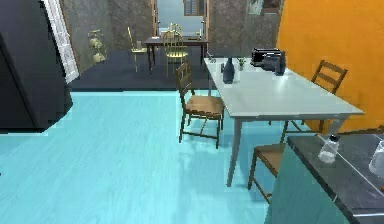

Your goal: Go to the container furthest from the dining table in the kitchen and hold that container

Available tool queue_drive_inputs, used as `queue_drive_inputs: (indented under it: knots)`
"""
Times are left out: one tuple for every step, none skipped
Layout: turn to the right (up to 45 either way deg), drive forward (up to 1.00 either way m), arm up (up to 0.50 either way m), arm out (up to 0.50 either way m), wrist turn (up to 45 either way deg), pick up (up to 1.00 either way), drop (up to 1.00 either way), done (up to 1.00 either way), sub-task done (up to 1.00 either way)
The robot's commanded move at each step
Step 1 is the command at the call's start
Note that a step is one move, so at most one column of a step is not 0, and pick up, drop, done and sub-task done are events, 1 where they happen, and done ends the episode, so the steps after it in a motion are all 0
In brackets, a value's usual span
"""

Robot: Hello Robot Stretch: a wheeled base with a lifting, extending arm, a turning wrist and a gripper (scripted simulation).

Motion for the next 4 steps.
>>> queue_drive_inputs:
  knots:
    - [-3.0,0.00,0.00,0.00,0.0,0.00,0.00,0.00,0.00]
    - [45.0,0.00,0.00,0.00,0.0,0.00,0.00,0.00,0.00]
    - [45.0,0.00,0.00,0.00,0.0,0.00,0.00,0.00,0.00]
    - [9.0,0.00,0.00,0.00,0.0,0.00,0.00,0.00,0.00]
